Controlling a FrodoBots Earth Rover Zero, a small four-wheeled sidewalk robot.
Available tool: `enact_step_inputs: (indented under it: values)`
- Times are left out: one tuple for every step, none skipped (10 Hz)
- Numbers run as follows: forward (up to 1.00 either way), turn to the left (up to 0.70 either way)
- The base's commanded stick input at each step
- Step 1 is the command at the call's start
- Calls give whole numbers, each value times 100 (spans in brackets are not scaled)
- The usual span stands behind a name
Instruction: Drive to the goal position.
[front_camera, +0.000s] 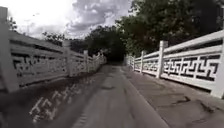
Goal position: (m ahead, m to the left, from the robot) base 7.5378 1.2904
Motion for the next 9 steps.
enact_step_inputs:
  values:
    - [70, 0]
    - [70, 0]
    - [70, 0]
    - [70, 0]
    - [70, 0]
    - [70, 0]
    - [70, 0]
    - [70, 0]
    - [70, 0]
